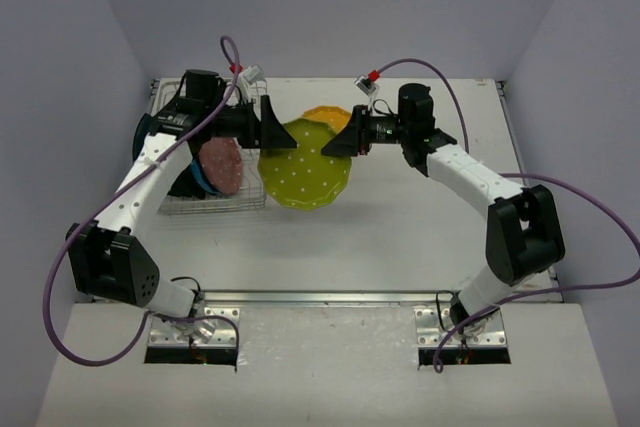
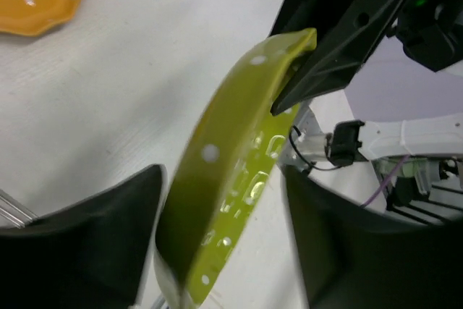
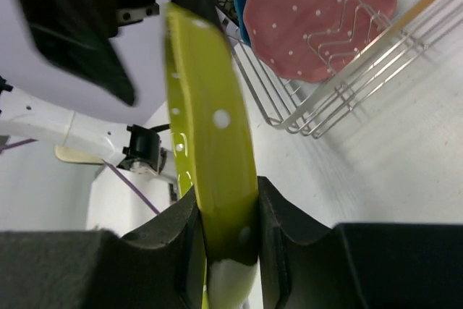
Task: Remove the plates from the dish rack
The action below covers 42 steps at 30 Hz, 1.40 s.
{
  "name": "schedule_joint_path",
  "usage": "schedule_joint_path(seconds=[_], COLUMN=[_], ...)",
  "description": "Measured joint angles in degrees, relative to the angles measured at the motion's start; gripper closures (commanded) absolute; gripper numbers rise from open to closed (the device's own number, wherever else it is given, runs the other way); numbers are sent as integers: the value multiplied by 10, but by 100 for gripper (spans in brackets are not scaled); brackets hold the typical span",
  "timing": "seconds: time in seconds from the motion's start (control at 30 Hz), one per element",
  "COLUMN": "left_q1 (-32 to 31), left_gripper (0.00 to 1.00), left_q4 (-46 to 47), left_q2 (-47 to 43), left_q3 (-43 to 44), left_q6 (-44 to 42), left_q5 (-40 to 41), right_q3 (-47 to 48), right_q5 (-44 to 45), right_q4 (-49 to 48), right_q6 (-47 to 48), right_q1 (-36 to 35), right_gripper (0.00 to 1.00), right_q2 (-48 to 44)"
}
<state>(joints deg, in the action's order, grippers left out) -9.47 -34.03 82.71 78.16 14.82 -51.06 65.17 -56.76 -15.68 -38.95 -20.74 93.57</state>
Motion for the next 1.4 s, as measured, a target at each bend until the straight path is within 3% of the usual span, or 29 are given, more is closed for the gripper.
schedule_joint_path(seconds=[0.03,0.4,0.73,1.0,1.2,1.4], left_q1=[7,89,95,95,95,95], left_gripper=[0,0,0,0,0,0], left_q4=[-1,-24,-23,-25,-24,-22], left_q2=[1,10,-36,-44,-44,-44], left_q3=[3,91,73,58,38,29], left_q6=[3,5,-10,-26,-28,-29], left_q5=[11,131,172,190,193,199], right_q3=[0,43,186,242,266,305], right_q5=[2,130,202,210,214,261], right_q4=[7,92,62,21,41,89], right_q6=[1,-49,-154,-196,-187,-133], right_q1=[1,94,144,141,135,112], right_gripper=[100,100,100,99,38,24], right_q2=[4,147,329,409,419,419])
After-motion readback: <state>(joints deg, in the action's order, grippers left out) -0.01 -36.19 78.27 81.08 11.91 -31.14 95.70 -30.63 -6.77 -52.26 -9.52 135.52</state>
